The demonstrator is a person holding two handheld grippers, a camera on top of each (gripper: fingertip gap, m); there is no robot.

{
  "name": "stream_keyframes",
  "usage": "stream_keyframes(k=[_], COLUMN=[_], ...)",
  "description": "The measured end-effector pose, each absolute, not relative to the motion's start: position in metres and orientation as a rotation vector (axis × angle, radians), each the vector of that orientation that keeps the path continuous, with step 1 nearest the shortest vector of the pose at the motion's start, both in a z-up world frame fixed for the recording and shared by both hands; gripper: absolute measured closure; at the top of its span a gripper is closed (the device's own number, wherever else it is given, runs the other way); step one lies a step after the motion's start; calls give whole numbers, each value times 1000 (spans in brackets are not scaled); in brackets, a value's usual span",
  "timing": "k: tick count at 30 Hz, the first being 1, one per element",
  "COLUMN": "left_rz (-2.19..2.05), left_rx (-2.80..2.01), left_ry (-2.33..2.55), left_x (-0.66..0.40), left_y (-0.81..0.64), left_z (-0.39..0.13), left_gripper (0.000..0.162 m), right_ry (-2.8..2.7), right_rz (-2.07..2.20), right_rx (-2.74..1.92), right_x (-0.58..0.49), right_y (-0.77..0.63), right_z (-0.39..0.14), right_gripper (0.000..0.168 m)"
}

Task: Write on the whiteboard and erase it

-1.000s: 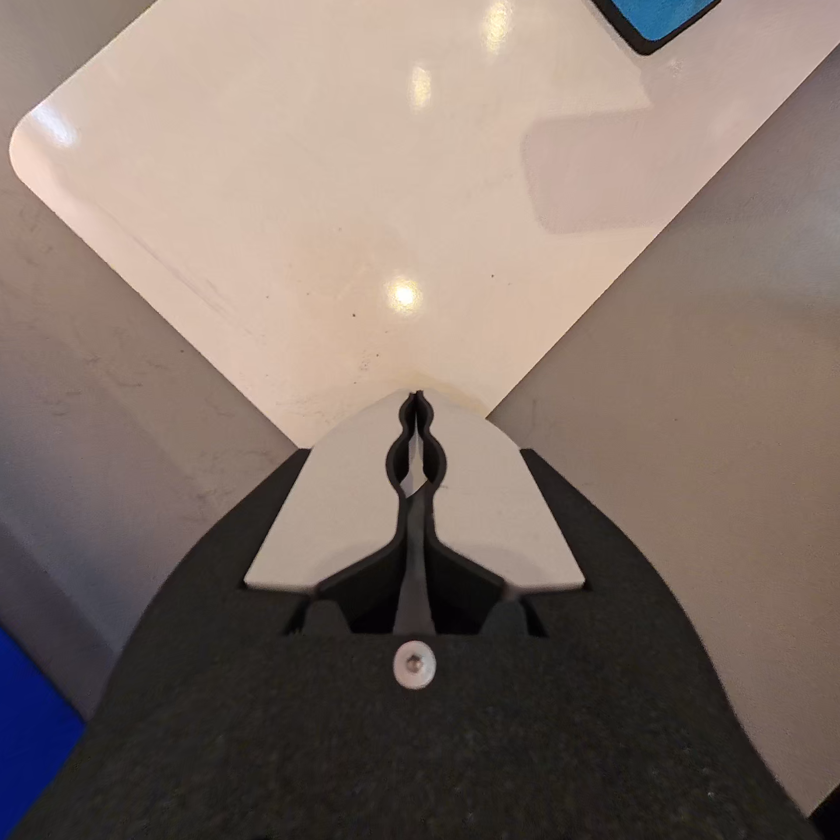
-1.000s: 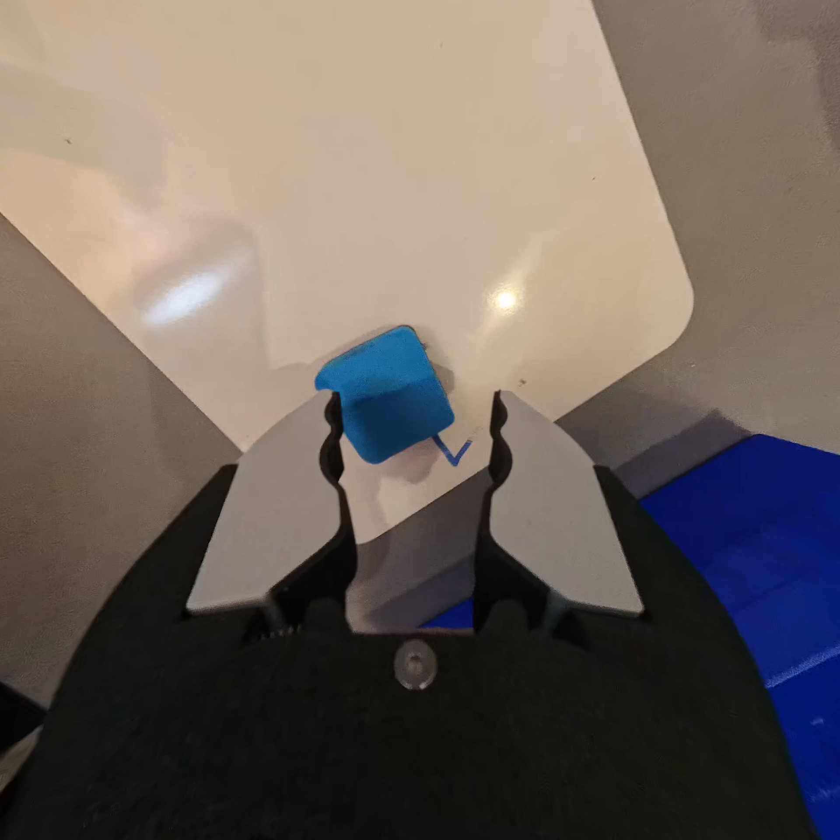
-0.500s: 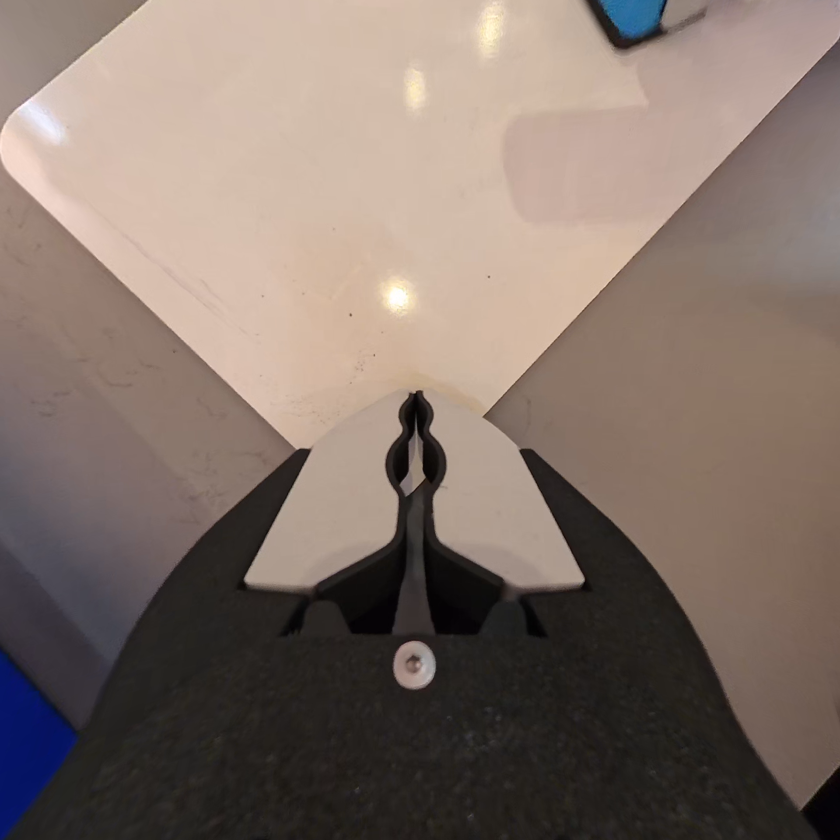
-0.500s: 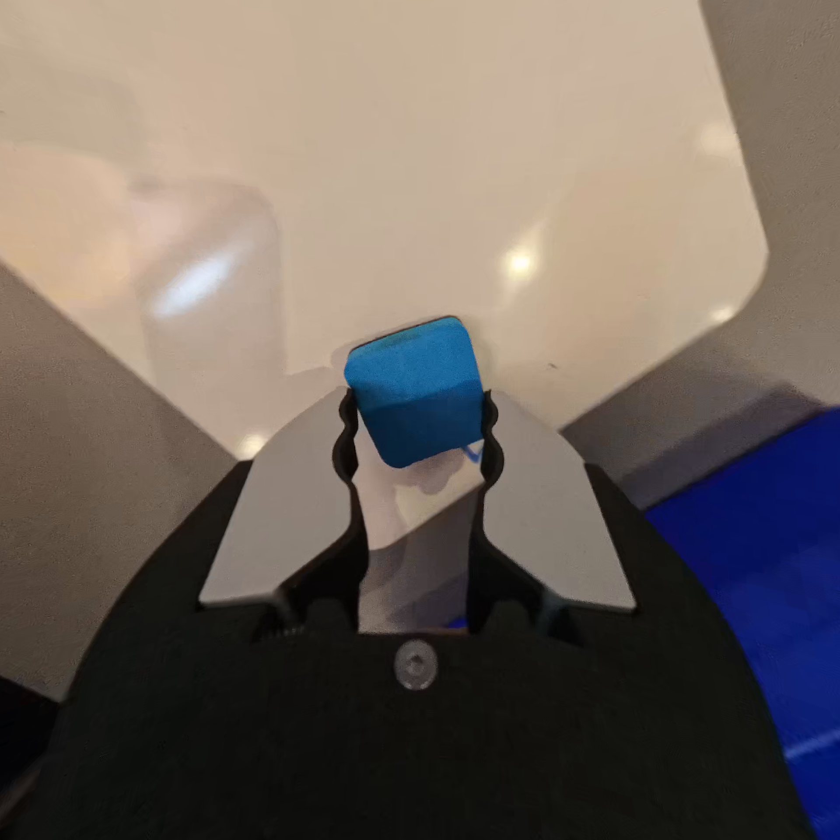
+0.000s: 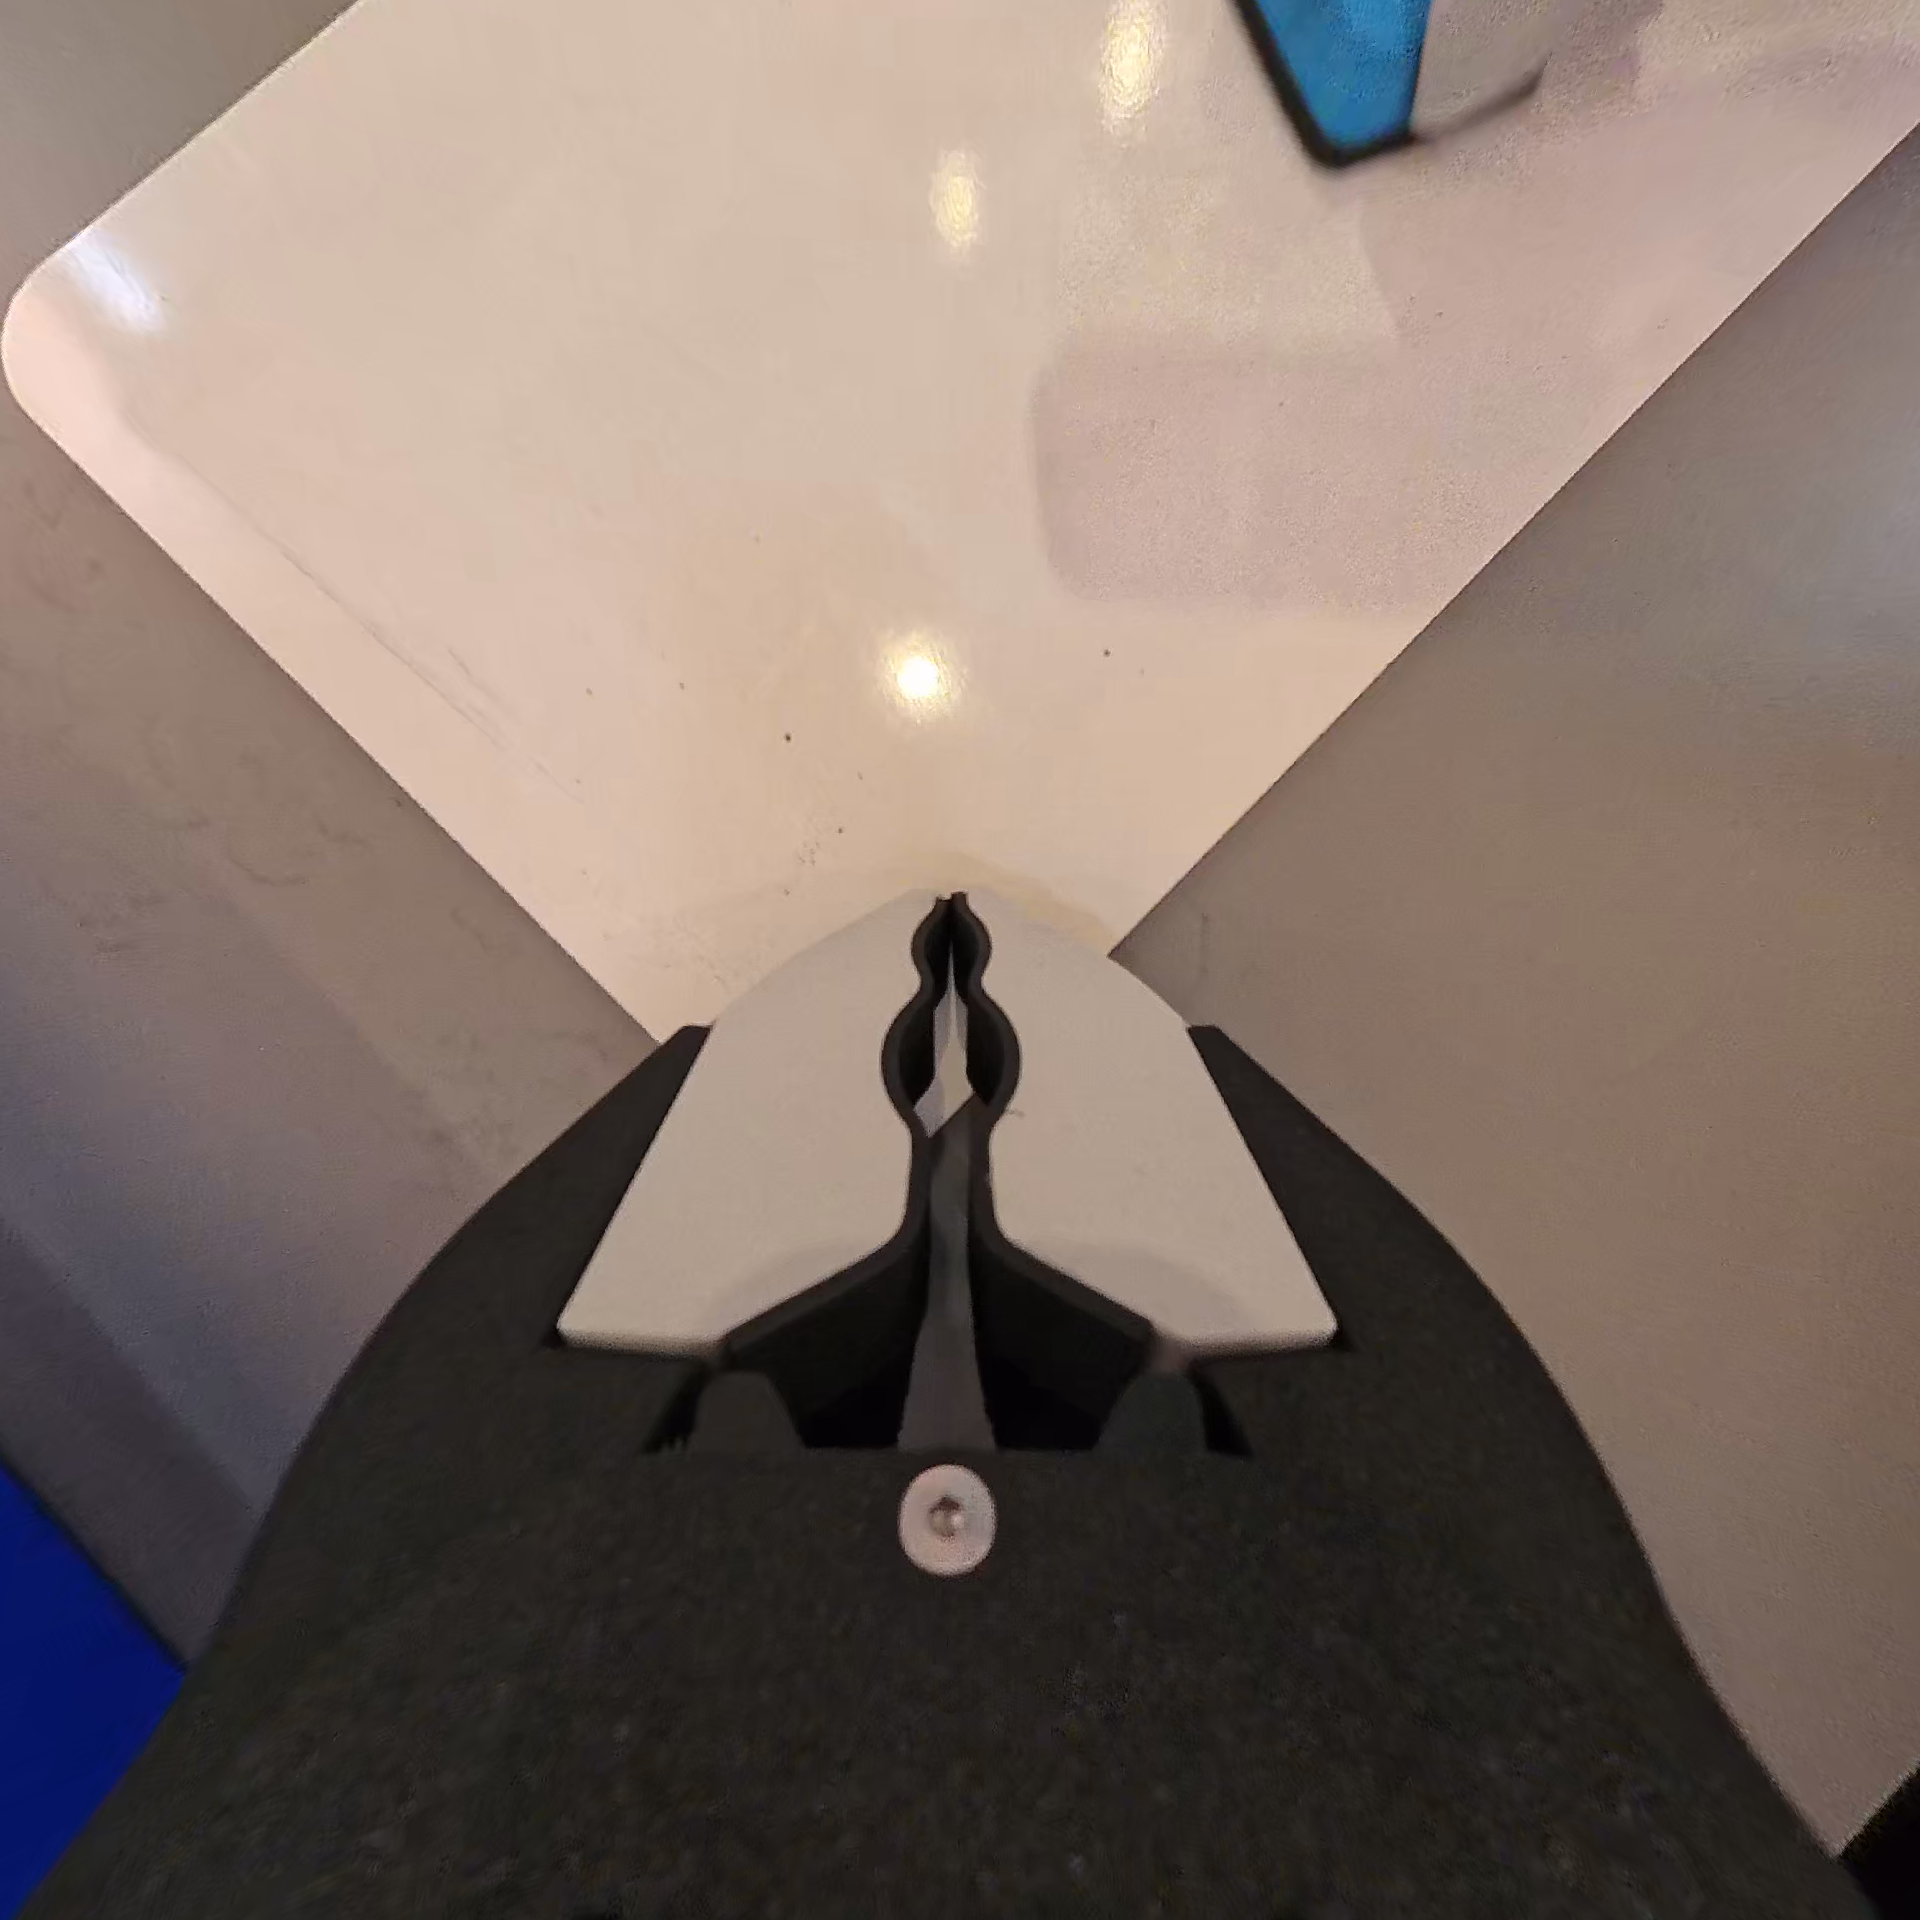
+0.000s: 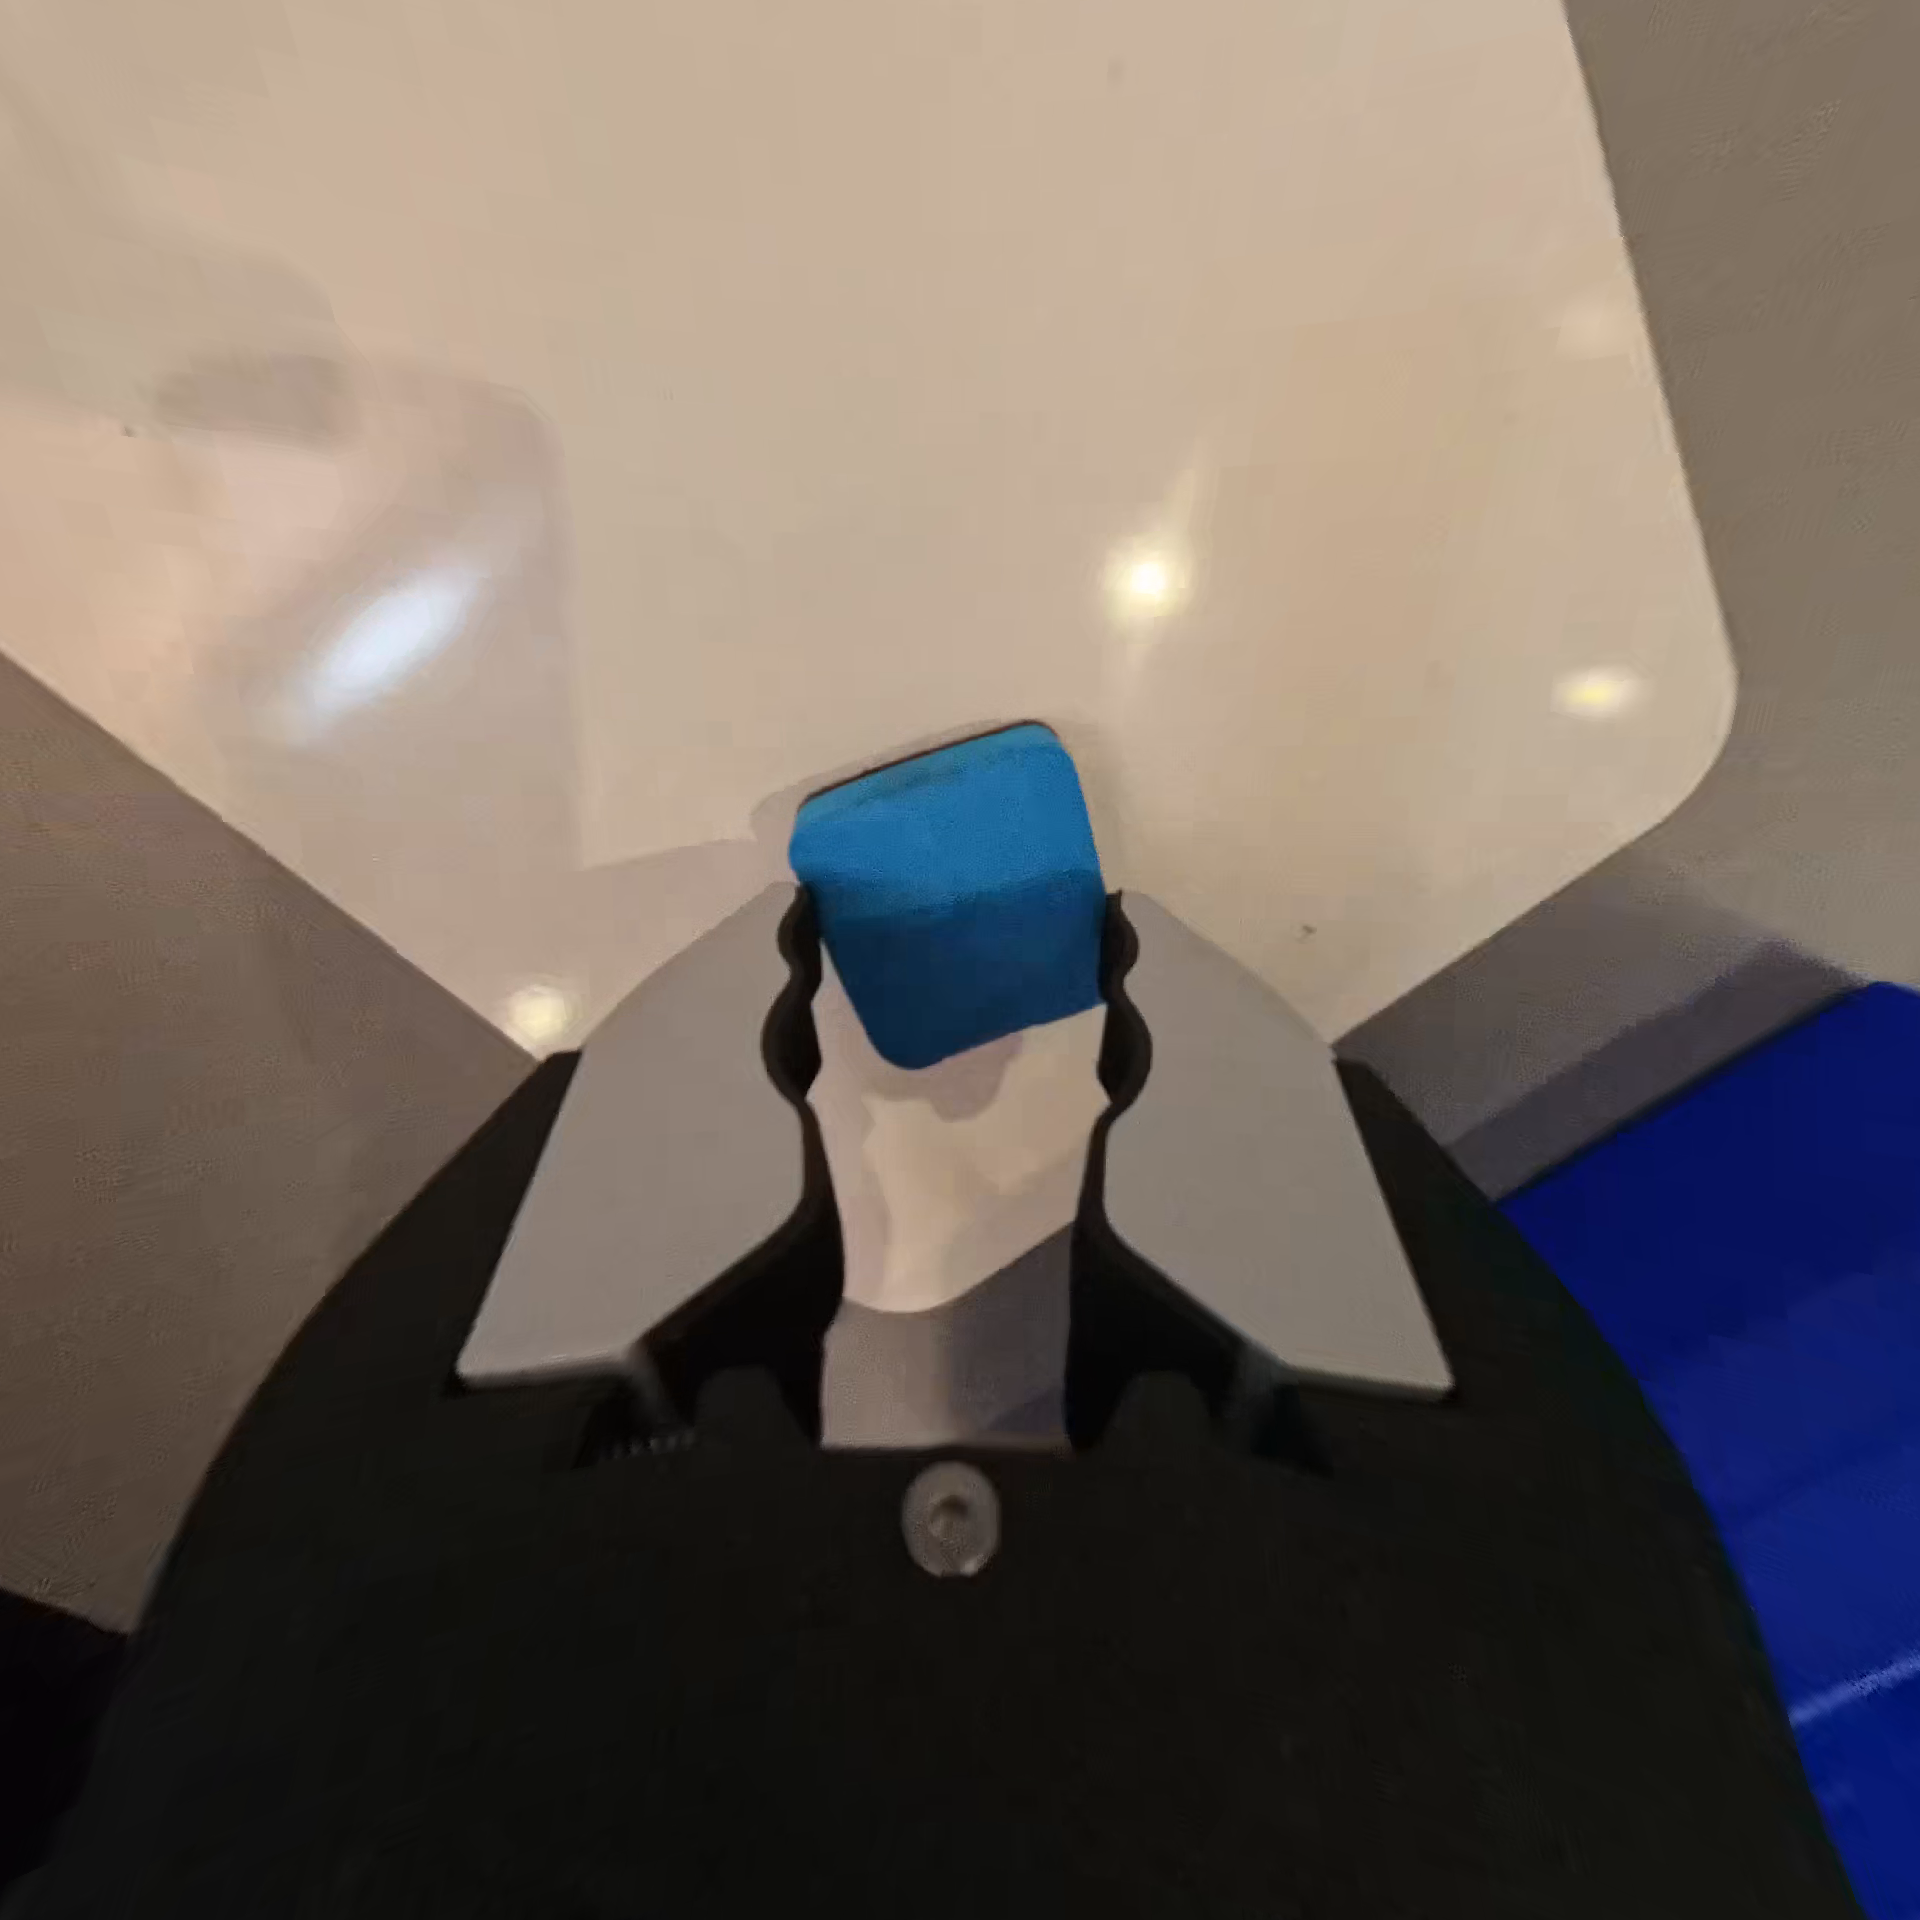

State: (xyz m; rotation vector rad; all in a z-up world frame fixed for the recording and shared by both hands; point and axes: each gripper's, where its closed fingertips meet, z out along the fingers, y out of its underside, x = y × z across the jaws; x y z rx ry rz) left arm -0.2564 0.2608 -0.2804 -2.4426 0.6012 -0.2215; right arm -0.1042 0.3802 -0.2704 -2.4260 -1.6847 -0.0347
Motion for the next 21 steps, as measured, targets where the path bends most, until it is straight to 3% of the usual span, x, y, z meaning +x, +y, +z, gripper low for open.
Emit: stream_keyframes(k=[5, 10, 14, 18, 21], left_rz=[-213, -203, -213, -216, -219], left_rx=[-2442, -2446, -2437, -2443, -2442], left_ry=[606, 612, 607, 613, 614], left_x=[-256, -258, -257, -257, -256], left_y=[259, 260, 260, 259, 261], left_z=[-280, -281, -280, -280, -280], left_gripper=[162, 162, 162, 162, 162], right_ry=[-1390, -1628, -1342, -1534, -1277], right_rz=[-93, -57, -73, -88, -88], right_rx=[-2628, -2473, -2671, -2536, -2703], right_x=[-48, -94, -35, -72, -37], right_y=[421, 380, 417, 388, 412], right_z=[-271, -270, -271, -270, -271], right_gripper=[117, 117, 117, 117, 117])
